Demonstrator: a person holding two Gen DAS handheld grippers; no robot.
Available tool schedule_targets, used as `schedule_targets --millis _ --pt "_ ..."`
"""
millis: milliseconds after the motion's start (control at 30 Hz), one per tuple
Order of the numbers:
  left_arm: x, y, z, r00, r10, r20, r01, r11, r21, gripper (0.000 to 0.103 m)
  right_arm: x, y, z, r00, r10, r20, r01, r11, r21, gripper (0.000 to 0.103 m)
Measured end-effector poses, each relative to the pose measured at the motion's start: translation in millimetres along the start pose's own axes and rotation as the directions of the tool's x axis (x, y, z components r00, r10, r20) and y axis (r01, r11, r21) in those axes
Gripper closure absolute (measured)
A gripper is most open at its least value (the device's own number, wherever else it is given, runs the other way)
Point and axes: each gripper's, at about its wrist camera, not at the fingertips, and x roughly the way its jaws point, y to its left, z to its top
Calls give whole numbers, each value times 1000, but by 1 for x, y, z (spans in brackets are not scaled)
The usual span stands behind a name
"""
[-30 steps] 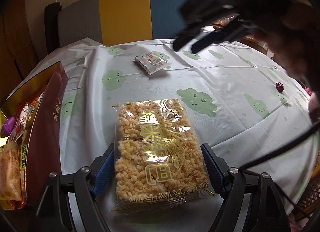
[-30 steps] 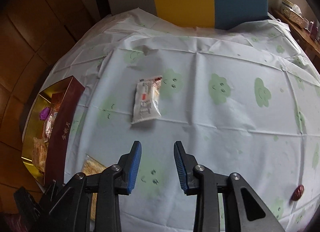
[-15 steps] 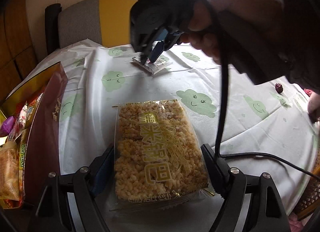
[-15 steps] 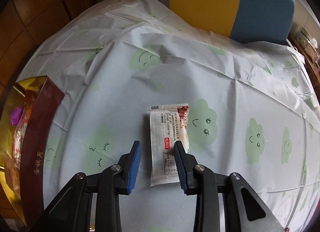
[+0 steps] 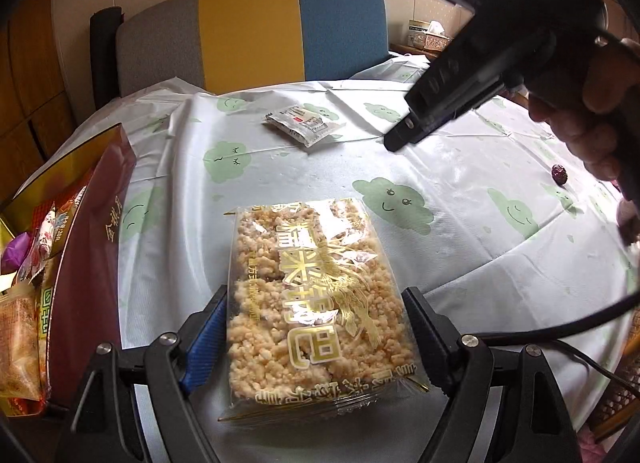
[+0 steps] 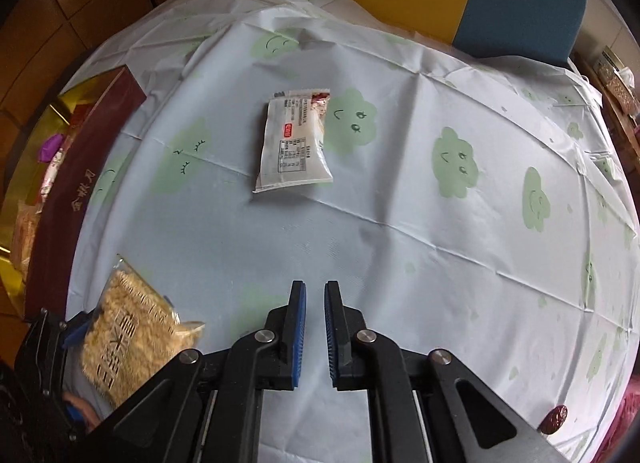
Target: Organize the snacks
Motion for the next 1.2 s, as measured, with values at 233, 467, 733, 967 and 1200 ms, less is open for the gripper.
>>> schedule_targets --millis 233,467,733,967,1200 --pt "0 0 0 1000 -2 -2 2 1000 -1 20 -3 6 33 996 14 92 -17 999 32 61" --pt "2 1 0 1000 -8 -1 8 1000 -6 20 36 32 87 998 -31 55 31 999 -9 60" --pt "1 0 0 1000 -9 3 9 1000 -7 19 40 36 90 994 -92 56 95 994 -52 86" --pt "1 0 0 1000 -9 4 9 1000 -7 19 16 21 27 995 -92 -30 88 991 -102 94" --pt "1 -1 0 1000 -4 3 4 1000 -5 19 -13 -4 -33 997 -53 -52 48 995 -82 72"
